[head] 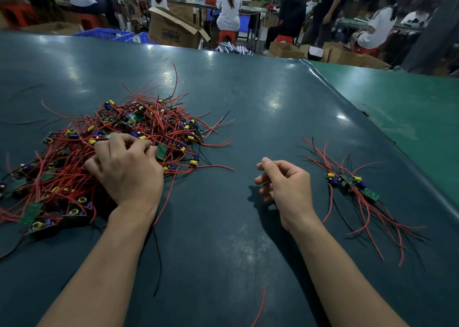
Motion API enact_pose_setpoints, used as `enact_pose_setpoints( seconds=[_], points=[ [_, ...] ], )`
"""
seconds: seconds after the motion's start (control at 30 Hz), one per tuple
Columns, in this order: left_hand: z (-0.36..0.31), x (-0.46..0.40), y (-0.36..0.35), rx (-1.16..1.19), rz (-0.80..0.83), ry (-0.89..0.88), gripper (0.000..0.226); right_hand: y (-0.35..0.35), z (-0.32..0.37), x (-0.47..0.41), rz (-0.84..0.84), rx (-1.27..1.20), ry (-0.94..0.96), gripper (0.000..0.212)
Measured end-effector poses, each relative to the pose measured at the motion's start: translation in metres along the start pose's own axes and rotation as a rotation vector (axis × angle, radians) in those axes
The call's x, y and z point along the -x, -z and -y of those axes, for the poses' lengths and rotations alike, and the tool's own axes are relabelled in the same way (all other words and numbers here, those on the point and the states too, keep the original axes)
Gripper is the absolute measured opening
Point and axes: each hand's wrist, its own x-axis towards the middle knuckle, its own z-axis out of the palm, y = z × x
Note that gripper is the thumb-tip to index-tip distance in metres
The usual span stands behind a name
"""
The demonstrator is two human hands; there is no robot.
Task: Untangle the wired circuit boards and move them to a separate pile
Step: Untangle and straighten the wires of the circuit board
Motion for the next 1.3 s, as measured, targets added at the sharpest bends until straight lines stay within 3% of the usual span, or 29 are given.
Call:
enact_pose_setpoints(
  seconds=[0.13,0.3,0.57,0.67,0.83,0.9,1.03,1.1,1.2,1.3],
  points=[
    [-0.002,0.001,0.0,0.005,-0.038,-0.002,0.028,0.0,0.0,0.0,0.029,0.031,0.018,0.023],
    [-0.006,0.007,-0.003,-0.08,0.077,-0.048,0.028,-0.004,-0.002,0.004,0.116,0.088,0.059,0.023],
    [-0.01,0.004,-0.005,-0.144,0.188,-0.071,0.028,-0.005,-0.004,0.003,0.118,0.126,0.086,0.024],
    [-0.013,0.007,0.0,-0.07,0.115,-0.089,0.019,-0.005,-0.004,0.003,0.117,0.126,0.088,0.024],
    [-0.02,0.017,0.014,0.087,-0.179,-0.259,0.011,-0.008,-0.002,0.005,0.151,0.127,0.106,0.022],
    [-0.027,0.024,0.016,0.151,-0.162,-0.354,0.016,-0.011,-0.001,0.008,0.22,0.099,0.126,0.021],
    [-0.043,0.038,0.015,0.235,0.022,-0.498,0.029,-0.019,-0.006,0.015,0.38,0.192,0.183,0.006],
    [-0.049,0.043,0.013,0.286,0.05,-0.571,0.03,-0.02,-0.009,0.015,0.448,0.308,0.237,0.02],
    [-0.05,0.039,0.016,0.408,-0.079,-0.528,0.027,-0.018,-0.008,0.012,0.466,0.34,0.233,0.036],
    [-0.048,0.039,0.022,0.614,-0.236,-0.553,0.023,-0.019,-0.003,0.017,0.454,0.244,0.208,0.019]
  ],
)
